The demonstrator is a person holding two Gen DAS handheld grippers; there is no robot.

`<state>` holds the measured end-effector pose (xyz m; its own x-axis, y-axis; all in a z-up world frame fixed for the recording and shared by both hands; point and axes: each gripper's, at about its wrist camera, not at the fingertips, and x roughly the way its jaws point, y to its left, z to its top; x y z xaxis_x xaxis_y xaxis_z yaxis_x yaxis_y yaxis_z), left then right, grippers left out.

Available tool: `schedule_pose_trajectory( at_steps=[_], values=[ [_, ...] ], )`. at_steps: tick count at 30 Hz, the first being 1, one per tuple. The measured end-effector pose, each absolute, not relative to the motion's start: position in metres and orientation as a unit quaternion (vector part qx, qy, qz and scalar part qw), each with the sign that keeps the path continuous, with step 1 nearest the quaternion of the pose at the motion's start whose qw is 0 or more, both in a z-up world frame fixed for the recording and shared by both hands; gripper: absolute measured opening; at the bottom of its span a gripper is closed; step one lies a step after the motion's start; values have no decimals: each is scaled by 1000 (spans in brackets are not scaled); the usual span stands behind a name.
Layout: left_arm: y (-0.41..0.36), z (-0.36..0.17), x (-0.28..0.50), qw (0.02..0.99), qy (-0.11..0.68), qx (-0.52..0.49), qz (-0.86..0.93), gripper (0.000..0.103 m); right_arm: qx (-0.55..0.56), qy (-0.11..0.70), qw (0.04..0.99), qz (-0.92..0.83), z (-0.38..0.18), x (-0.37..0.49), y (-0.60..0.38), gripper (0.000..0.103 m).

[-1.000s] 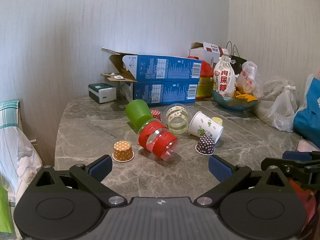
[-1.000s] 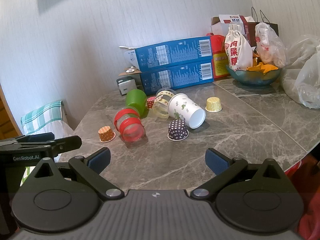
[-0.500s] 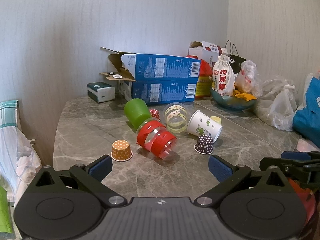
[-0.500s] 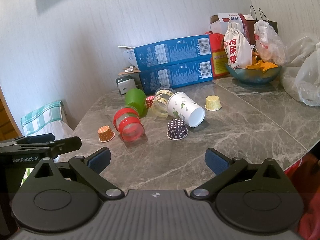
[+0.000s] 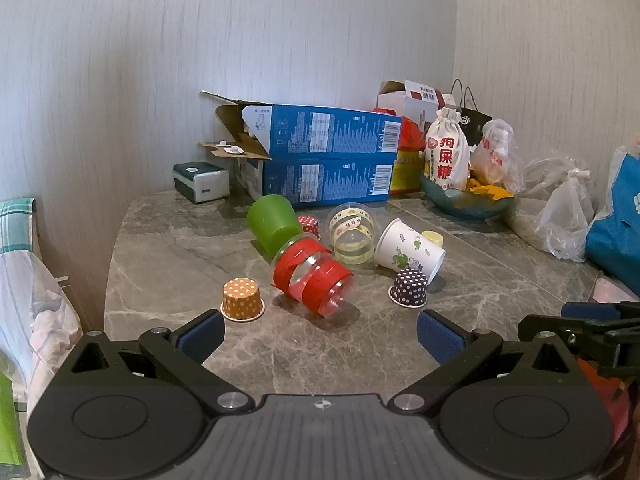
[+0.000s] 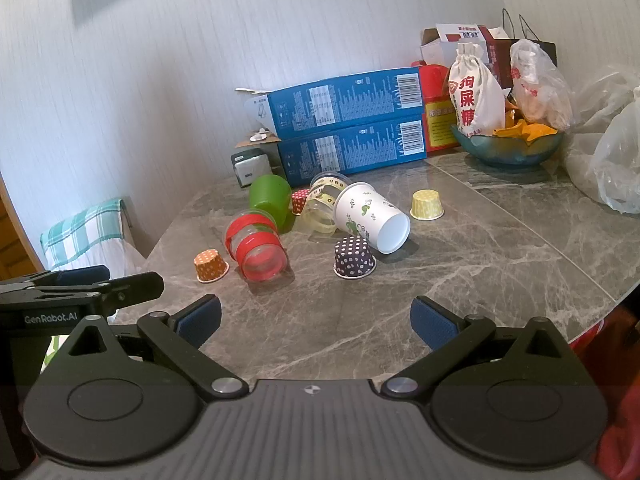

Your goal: Flip cup upright

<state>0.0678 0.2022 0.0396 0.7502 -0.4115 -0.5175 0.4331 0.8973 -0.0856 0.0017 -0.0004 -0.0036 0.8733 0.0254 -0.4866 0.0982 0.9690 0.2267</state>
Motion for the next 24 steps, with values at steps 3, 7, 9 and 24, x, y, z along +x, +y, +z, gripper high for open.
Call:
schedule_pose_trajectory(
  at_steps=[3, 7, 9, 24],
  values=[
    [203, 39, 70, 935, 273, 19, -226, 103, 123, 254, 959, -19, -4, 3, 0, 102],
    [203, 38, 71, 934, 274, 19, -227, 103, 122, 257, 958, -19, -5, 7, 0, 102],
    [204, 38, 72, 935, 274, 18, -226, 103, 121, 259, 958, -20, -5, 8, 1, 102],
    [199, 33, 91, 929, 285, 24, -233, 103, 125, 278, 952, -26, -9, 25, 0, 102]
  ],
)
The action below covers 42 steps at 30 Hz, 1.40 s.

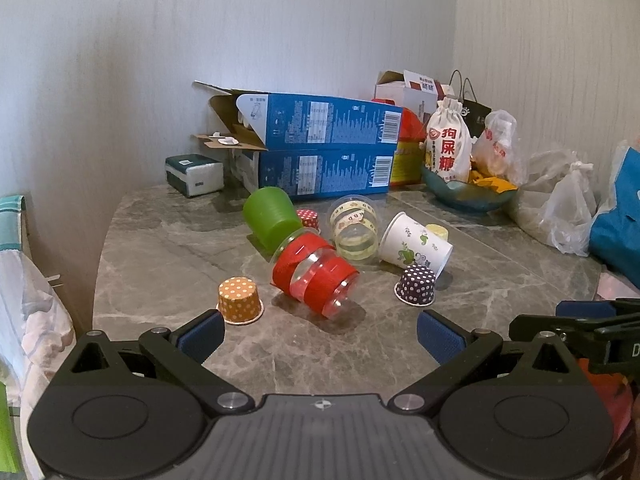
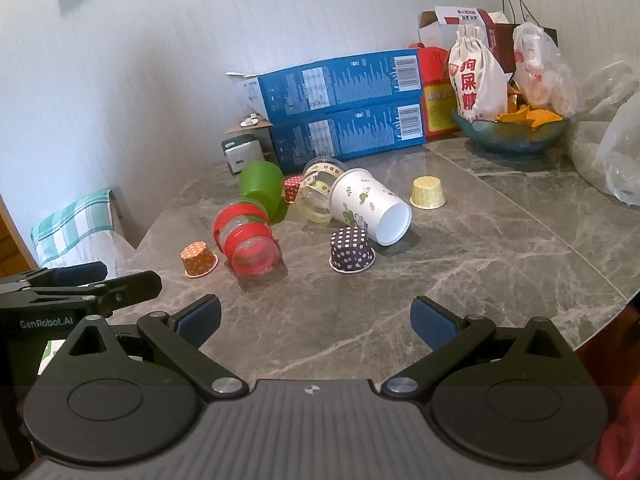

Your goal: Flip cup upright

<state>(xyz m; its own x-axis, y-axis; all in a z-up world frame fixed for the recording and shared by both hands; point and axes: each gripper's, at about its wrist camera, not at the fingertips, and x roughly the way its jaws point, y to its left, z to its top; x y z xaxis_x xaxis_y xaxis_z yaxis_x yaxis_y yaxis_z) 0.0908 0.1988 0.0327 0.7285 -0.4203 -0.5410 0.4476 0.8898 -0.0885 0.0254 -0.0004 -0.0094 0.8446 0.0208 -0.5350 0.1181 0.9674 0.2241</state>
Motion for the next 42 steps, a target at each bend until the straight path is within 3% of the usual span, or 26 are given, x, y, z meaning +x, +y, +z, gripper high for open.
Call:
schedule_pose_trajectory(
  at_steps=[20, 31, 42],
  values=[
    [214, 26, 140, 915, 322, -8, -244, 103, 118, 347, 931, -8, 25, 116, -15, 102],
    [253, 25, 156, 915, 327, -46, -232, 103, 105, 436, 892, 58, 44, 282, 36, 102],
    [305, 18, 159, 921, 327, -82, -194, 103, 54, 561, 826, 21, -15, 385, 64, 85]
  ],
)
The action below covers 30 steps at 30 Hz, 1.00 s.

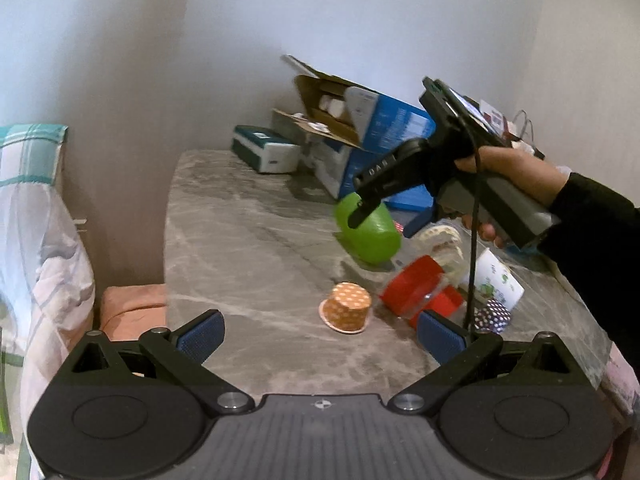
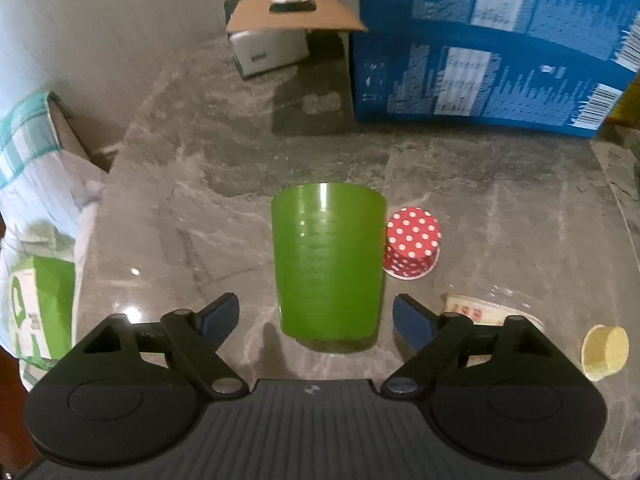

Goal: Flip cup upright
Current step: 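Reach the right gripper to the green cup and close on its rim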

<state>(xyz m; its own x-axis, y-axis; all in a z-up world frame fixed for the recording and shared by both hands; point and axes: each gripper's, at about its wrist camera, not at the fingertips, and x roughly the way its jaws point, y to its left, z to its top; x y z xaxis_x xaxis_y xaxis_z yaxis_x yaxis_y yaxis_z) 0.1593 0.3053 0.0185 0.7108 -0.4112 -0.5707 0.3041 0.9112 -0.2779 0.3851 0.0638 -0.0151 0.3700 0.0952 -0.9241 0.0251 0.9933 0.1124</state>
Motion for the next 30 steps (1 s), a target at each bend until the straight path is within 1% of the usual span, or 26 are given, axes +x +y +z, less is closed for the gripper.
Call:
schedule_pose_trajectory(
  at_steps=[2, 6, 7, 14, 17, 25, 30],
  values=[
    [311, 16, 159, 920, 331, -86, -193, 103, 49, 569, 821, 15, -19, 392, 66, 83],
    [319, 14, 154, 918, 336, -86, -193, 103, 33, 586, 809, -1, -28, 403, 69, 68],
    [322, 14, 153, 919, 334, -87, -190, 103, 28, 590, 807, -5, -30, 406, 70, 65],
    [348, 15, 147, 923, 329, -111, -168, 103, 6, 597, 802, -9, -33, 412, 78, 64],
    [353, 16, 142, 924, 326, -115, -164, 103, 5, 585, 811, -6, -26, 408, 81, 64],
    [361, 22, 128, 927, 313, -125, -167, 103, 24, 537, 843, 23, 23, 371, 91, 64],
    [363, 31, 114, 926, 304, -128, -183, 103, 35, 496, 867, 36, 74, 299, 84, 64]
  ],
)
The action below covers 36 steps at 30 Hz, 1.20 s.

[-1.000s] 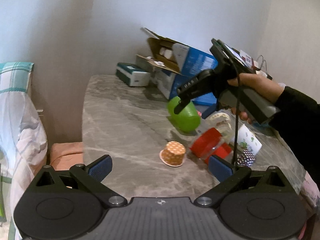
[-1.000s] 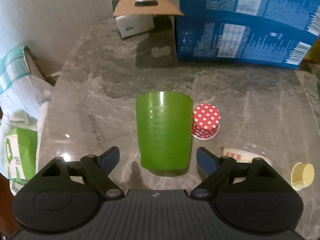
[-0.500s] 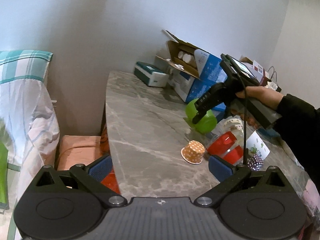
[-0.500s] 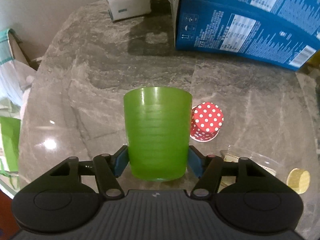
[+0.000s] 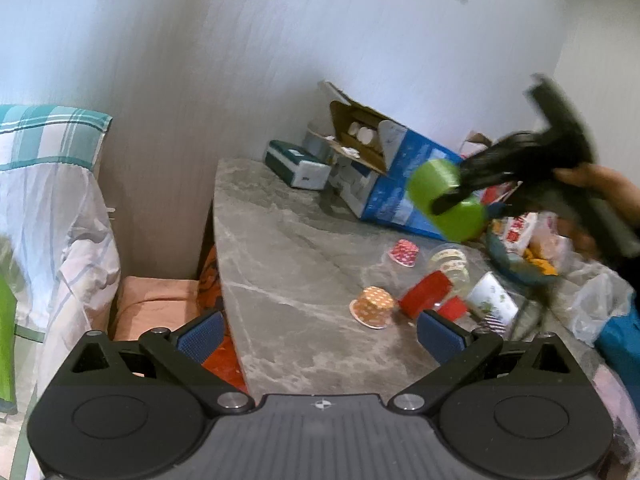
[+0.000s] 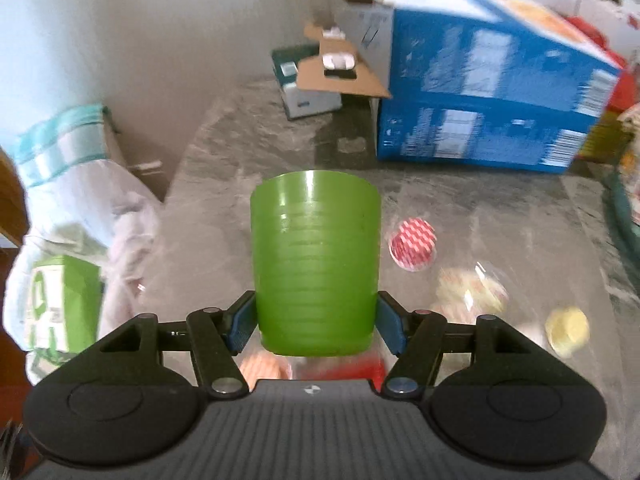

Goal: Flip cup upright
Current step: 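Reach the right gripper to the green cup and close on its rim, then lift the green cup with the right gripper and rotate it upright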

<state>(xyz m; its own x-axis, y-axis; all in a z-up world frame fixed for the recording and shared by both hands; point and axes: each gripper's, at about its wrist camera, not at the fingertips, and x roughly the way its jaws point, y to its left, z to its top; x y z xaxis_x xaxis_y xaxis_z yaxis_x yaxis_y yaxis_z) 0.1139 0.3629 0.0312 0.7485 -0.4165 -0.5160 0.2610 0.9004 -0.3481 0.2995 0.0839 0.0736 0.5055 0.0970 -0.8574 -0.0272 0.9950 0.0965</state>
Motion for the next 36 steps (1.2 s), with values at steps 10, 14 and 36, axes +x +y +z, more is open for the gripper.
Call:
schedule_pose_trajectory(
  at_steps=[10, 14, 36],
  values=[
    [350, 43, 84, 917, 300, -124, -232, 103, 77, 466, 881, -8, 102, 129, 61, 64],
    [339, 37, 79, 902, 328, -137, -245, 103, 120, 481, 868, -10, 48, 113, 60, 64],
    [208, 14, 142, 769, 548, -140, -298, 103, 202, 488, 848, 49, -40, 96, 61, 64]
  ],
)
